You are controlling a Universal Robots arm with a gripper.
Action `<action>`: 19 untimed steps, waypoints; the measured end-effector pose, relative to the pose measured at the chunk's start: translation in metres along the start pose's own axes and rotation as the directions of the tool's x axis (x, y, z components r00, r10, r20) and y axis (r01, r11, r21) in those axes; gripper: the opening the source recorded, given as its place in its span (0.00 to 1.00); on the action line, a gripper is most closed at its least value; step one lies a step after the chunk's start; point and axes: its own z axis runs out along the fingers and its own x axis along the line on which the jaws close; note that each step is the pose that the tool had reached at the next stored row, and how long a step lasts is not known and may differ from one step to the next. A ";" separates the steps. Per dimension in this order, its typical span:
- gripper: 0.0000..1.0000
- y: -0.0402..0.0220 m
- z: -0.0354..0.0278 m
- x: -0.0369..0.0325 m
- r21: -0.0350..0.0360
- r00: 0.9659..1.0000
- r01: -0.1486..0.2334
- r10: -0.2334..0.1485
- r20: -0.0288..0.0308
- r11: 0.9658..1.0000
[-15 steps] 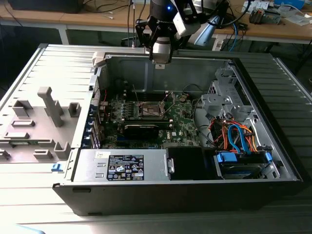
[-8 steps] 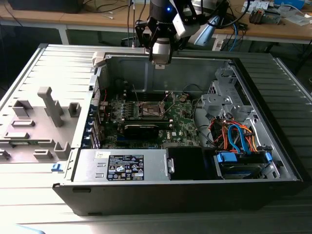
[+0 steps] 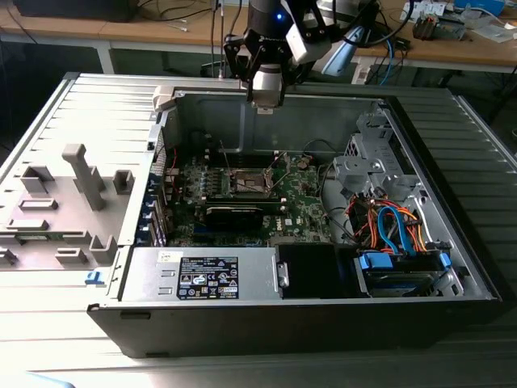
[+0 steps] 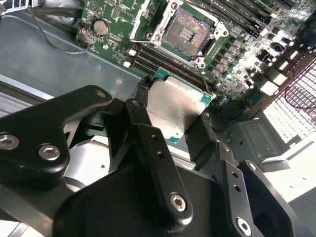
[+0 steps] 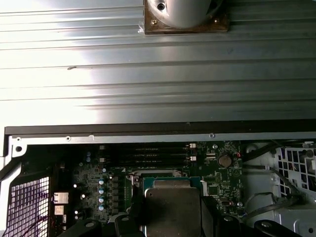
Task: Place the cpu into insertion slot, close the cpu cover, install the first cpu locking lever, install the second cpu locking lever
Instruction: 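Place the cpu into insertion slot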
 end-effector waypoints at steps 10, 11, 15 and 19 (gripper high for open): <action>0.55 -0.0016 0.0022 0.0000 0.000 1.000 0.000 0.000 0.000 1.000; 0.55 -0.0018 0.0029 0.0000 0.000 1.000 0.000 0.000 0.000 1.000; 0.55 -0.0021 0.0040 0.0000 0.000 1.000 0.000 0.000 0.000 1.000; 0.55 -0.0024 0.0050 -0.0001 0.000 1.000 0.000 0.000 0.000 1.000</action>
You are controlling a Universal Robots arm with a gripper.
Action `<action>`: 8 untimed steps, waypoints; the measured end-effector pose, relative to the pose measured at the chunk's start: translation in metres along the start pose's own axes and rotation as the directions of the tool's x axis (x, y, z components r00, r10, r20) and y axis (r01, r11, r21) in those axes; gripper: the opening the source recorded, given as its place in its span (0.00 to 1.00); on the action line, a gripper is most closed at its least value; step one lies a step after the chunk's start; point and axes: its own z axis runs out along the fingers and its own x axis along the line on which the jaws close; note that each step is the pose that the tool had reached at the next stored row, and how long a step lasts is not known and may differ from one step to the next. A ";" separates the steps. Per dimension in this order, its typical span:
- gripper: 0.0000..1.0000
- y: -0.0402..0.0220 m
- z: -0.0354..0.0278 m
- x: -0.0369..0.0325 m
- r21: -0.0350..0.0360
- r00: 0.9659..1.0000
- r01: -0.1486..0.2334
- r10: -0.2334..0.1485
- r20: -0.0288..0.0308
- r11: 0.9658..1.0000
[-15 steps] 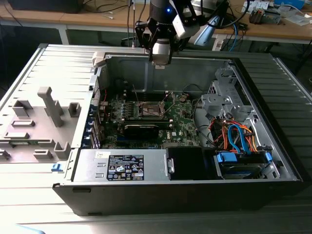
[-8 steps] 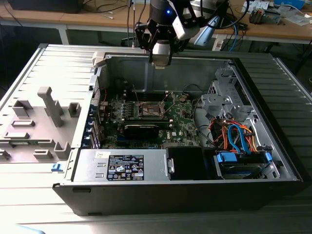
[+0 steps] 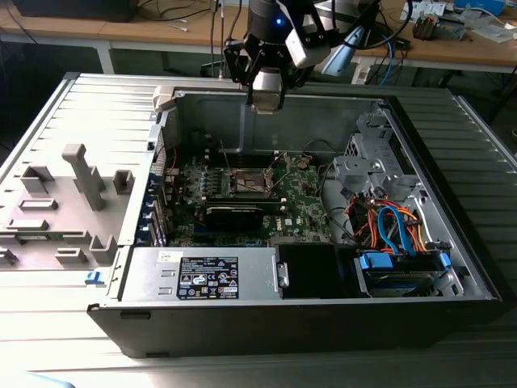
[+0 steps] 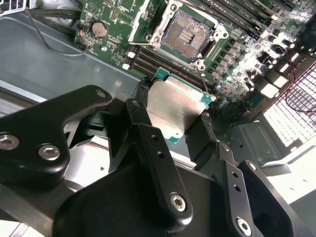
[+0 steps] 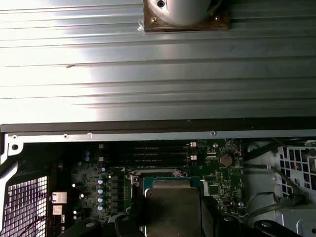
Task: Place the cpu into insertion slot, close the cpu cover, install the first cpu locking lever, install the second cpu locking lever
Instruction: 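Place the cpu into insertion slot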
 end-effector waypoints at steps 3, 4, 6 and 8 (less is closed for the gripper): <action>0.55 -0.0002 0.0006 0.0000 0.000 1.000 0.000 0.000 0.000 1.000; 0.55 -0.0002 0.0008 0.0000 0.000 1.000 0.000 0.000 0.000 1.000; 0.55 -0.0003 0.0012 0.0000 0.000 1.000 0.000 0.000 0.000 1.000; 0.55 -0.0005 0.0016 0.0000 0.000 1.000 0.000 0.000 0.000 1.000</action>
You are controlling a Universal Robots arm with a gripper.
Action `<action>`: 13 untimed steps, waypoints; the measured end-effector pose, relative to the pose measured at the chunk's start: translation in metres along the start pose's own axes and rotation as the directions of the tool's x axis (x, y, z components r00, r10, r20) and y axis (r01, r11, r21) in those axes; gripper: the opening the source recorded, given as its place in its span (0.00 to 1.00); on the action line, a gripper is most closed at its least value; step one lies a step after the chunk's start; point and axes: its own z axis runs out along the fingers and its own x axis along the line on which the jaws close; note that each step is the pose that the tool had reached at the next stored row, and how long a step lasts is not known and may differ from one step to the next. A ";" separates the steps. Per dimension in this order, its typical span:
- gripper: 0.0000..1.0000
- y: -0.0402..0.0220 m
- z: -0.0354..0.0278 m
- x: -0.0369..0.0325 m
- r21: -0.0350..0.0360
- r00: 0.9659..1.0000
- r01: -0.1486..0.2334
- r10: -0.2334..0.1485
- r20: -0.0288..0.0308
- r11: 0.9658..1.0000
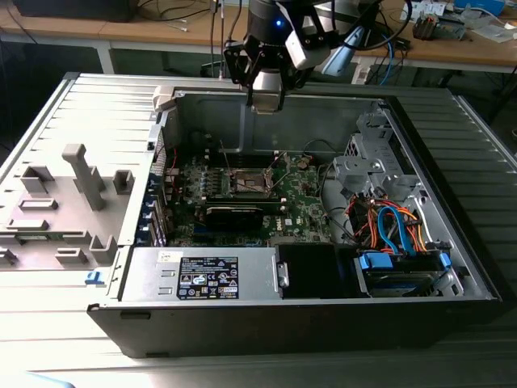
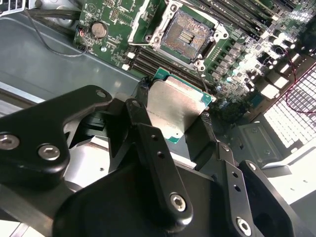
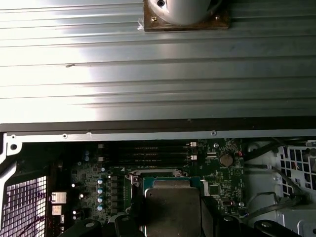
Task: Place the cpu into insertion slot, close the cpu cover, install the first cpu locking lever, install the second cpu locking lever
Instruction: 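Place the cpu into insertion slot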
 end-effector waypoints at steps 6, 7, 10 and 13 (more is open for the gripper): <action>0.55 -0.0004 0.0013 0.0000 0.000 1.000 0.000 0.000 0.000 1.000; 0.55 -0.0004 0.0015 0.0000 0.000 1.000 0.000 0.000 0.000 1.000; 0.55 -0.0007 0.0022 -0.0001 0.000 1.000 0.000 0.000 0.000 1.000; 0.55 -0.0010 0.0029 -0.0001 0.000 1.000 0.000 0.000 0.000 1.000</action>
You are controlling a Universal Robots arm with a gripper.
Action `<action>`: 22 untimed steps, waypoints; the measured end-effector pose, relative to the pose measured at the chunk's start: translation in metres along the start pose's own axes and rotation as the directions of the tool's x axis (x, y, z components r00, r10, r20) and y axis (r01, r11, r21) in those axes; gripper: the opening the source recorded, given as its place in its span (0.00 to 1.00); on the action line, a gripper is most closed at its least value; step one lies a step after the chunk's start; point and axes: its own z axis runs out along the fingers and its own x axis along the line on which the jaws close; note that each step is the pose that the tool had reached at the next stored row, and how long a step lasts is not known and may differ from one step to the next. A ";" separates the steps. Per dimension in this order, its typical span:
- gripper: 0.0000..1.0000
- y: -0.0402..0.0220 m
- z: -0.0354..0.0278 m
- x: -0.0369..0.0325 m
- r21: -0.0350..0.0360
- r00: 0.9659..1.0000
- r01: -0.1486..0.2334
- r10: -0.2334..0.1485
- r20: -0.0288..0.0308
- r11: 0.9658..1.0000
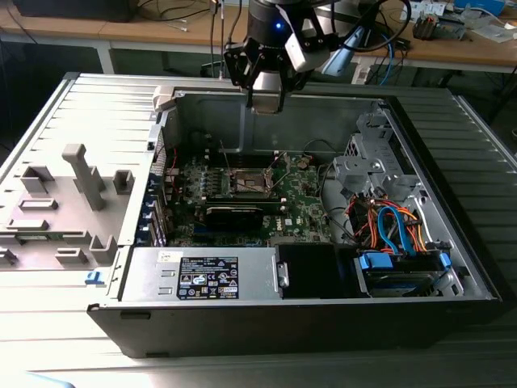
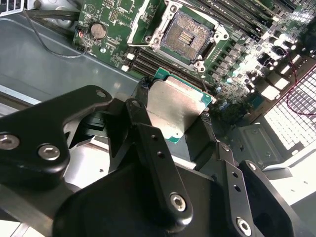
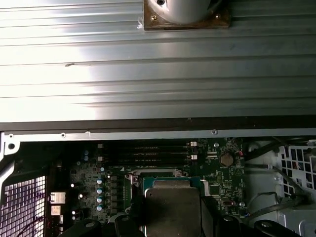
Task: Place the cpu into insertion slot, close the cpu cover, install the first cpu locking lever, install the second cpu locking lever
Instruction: 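Place the cpu into insertion slot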
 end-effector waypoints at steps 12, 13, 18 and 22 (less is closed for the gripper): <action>0.55 -0.0009 0.0028 -0.0001 0.000 1.000 0.000 0.000 0.000 1.000; 0.55 -0.0010 0.0030 -0.0001 0.000 1.000 0.000 0.000 0.000 1.000; 0.55 -0.0014 0.0042 -0.0001 0.000 1.000 0.000 0.000 0.000 1.000; 0.55 -0.0017 0.0051 -0.0001 0.000 1.000 0.000 0.000 0.000 1.000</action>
